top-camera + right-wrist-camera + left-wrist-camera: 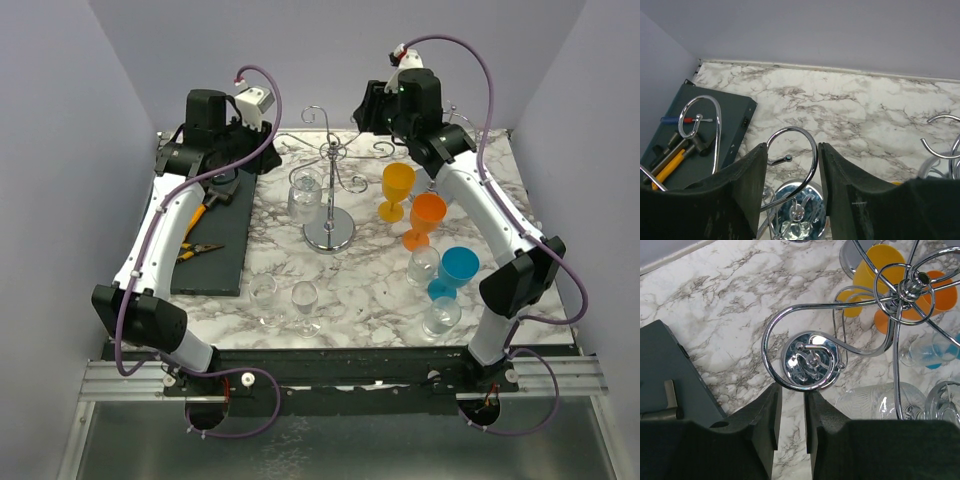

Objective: Place the wine glass upside down on the wine glass rack
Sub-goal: Adjust the wine rack at the center of the board.

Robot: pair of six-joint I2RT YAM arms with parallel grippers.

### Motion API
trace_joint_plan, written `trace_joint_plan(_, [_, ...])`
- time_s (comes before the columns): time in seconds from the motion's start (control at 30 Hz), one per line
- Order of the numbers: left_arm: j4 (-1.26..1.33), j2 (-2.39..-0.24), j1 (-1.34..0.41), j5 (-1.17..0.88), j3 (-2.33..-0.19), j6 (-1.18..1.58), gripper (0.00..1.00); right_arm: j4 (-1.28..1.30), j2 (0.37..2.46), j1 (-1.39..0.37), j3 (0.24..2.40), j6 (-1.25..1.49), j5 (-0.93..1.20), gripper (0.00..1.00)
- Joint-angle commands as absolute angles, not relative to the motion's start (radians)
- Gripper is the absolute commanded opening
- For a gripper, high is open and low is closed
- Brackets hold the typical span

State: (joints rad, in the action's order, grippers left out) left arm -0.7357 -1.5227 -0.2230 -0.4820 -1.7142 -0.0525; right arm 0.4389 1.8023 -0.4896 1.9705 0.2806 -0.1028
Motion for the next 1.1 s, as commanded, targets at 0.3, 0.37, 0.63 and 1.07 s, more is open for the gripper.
trace_joint_plan(0.3, [-0.703,-1.62,-0.223,-0.459,-1.833,-0.076,0.29,0.375,1.724,-0.491,1.823,0.351,-0.043,0.27])
trace_joint_plan(0.37, [-0.703,-1.633,-0.223,-0.45,-1.849,-0.083,0.29,0.353,1.703,-0.491,1.788,0.355,-0.044,0.23])
trace_joint_plan(0.63, [-0.703,-1.678,-0.224,-0.427,-1.908,-0.105,0.28,0.307,1.638,-0.491,1.685,0.379,-0.032,0.08])
trace_joint_plan(1.07, [-0.701,-1.732,-0.223,-0.382,-1.967,-0.169,0.28,0.269,1.533,-0.49,1.552,0.415,-0.044,0.0])
